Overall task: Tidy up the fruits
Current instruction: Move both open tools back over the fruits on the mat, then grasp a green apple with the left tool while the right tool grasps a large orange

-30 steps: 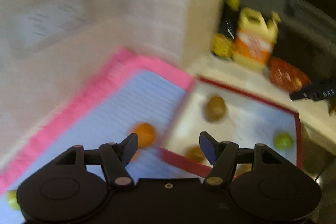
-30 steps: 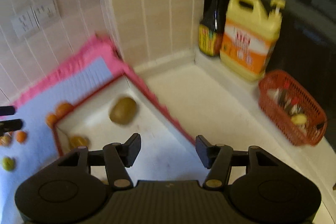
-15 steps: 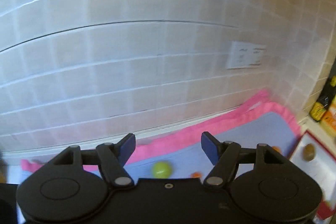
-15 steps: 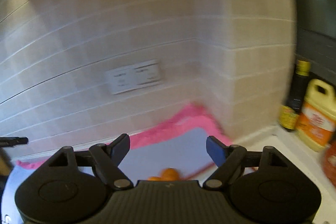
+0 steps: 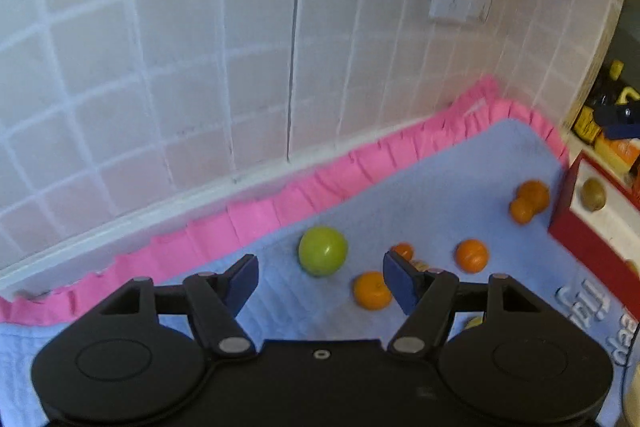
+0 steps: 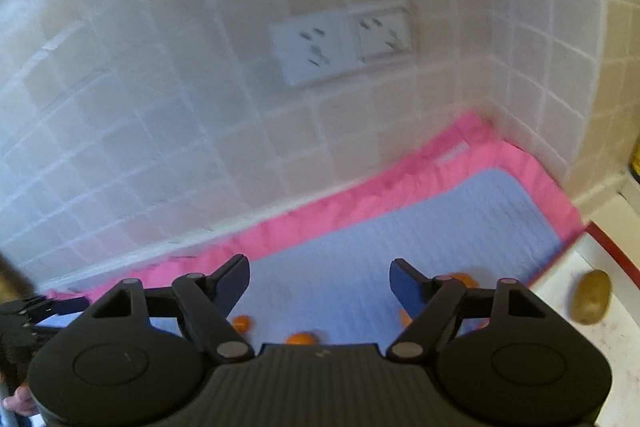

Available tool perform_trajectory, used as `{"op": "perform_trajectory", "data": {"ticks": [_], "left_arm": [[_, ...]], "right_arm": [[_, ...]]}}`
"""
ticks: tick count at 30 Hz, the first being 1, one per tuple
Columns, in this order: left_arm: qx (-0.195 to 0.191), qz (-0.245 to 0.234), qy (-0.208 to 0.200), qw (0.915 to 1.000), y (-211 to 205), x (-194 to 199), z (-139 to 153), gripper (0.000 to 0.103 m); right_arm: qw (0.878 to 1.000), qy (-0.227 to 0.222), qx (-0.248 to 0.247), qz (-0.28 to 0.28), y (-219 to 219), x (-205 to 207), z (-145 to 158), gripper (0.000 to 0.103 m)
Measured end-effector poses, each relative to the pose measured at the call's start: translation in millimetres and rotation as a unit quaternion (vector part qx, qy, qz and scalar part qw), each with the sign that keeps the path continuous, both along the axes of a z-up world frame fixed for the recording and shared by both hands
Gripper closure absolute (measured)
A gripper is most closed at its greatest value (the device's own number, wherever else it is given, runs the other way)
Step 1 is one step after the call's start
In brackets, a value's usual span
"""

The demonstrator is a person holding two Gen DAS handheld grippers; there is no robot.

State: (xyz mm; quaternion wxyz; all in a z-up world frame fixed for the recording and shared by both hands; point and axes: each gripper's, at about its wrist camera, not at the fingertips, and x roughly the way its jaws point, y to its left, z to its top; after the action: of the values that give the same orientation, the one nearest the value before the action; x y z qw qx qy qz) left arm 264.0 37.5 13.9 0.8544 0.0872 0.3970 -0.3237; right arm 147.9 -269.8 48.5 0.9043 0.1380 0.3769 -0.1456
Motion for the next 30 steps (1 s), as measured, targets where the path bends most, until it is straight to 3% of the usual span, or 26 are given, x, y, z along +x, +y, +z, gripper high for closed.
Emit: {"op": "perform_trajectory", "data": {"ticks": [4,7,12,17,21,27,30], "left_arm": [[-0.029,0.030,0.046,0.9981,-3,29,-24,0.021],[-0.034,0.041,0.098,0.9938,-17,49,-45,0.021],[-0.014,0.072,0.137,0.9878,-44,71,-72,0.021],[-0.018,0.119,0.189,0.9746,-52,92,-94,0.021],[-0.039,0.150,0.225,0.9620,-54,102,-107,0.021],[-0.030,0.160,0.224,0.9609,-67,106,-111,0.022],[-0.013,0.172,0.213,0.9618,-72,104,-111,0.036]], "right_arm": [[0.997,0.054,-0.031,-0.041,-36,11,-18,0.025],[0.990,0.129,-0.044,-0.025,-68,36,-41,0.031],[0.971,0.240,0.003,-0.011,-111,72,-98,0.037],[0.949,0.314,0.025,0.012,-128,93,-142,0.037],[0.941,0.335,0.000,0.037,-128,101,-161,0.035],[0.943,0.329,0.017,0.056,-139,106,-163,0.035],[0.941,0.330,0.013,0.069,-141,108,-161,0.038]]}}
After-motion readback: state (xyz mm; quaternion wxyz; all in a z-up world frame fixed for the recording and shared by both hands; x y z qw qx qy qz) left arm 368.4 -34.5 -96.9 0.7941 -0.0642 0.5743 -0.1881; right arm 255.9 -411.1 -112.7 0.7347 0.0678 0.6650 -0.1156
